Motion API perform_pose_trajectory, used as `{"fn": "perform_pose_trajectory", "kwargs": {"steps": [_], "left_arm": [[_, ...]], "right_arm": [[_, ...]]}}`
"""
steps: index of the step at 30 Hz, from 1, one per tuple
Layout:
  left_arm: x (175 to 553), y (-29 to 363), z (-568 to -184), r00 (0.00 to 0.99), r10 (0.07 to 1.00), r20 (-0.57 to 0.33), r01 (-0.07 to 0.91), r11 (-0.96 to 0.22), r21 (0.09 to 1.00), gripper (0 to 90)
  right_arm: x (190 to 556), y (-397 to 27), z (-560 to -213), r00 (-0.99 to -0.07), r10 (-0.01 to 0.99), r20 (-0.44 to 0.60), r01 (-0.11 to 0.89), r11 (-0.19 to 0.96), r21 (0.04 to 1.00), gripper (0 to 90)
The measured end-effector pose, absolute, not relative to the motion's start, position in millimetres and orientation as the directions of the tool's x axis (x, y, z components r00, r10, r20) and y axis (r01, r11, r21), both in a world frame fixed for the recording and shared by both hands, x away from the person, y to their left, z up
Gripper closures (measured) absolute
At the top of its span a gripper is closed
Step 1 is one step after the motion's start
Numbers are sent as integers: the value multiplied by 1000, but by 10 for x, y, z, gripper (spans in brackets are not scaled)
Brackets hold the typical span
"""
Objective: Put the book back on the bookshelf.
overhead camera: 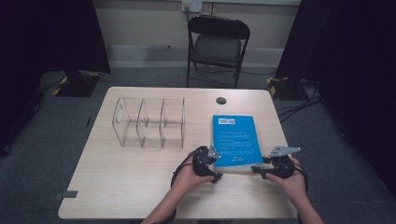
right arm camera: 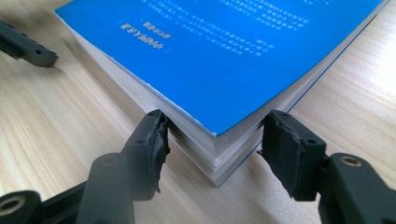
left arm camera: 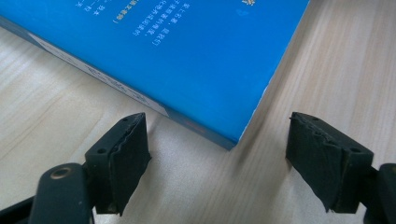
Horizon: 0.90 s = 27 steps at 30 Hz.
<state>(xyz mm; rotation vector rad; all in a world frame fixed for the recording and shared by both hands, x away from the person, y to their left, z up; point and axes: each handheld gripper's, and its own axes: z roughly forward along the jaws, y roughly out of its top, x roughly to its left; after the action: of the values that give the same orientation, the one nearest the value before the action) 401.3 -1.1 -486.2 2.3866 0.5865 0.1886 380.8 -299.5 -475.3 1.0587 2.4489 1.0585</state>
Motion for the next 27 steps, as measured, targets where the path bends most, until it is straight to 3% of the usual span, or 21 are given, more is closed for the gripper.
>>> {"fn": "perform_pose_trajectory", "kwargs": {"steps": [11,27], "left_arm": [[4023,-10,-4673,892,451,-15,343,-657,671,196],[4145,-374,-4555,922,387,5,288,-695,659,182]], "right_arm": [[3813,-2976,-4674,-691,721,43,515,450,729,435],[3853,-2964,-4570,-686,723,80,525,417,742,439]]}}
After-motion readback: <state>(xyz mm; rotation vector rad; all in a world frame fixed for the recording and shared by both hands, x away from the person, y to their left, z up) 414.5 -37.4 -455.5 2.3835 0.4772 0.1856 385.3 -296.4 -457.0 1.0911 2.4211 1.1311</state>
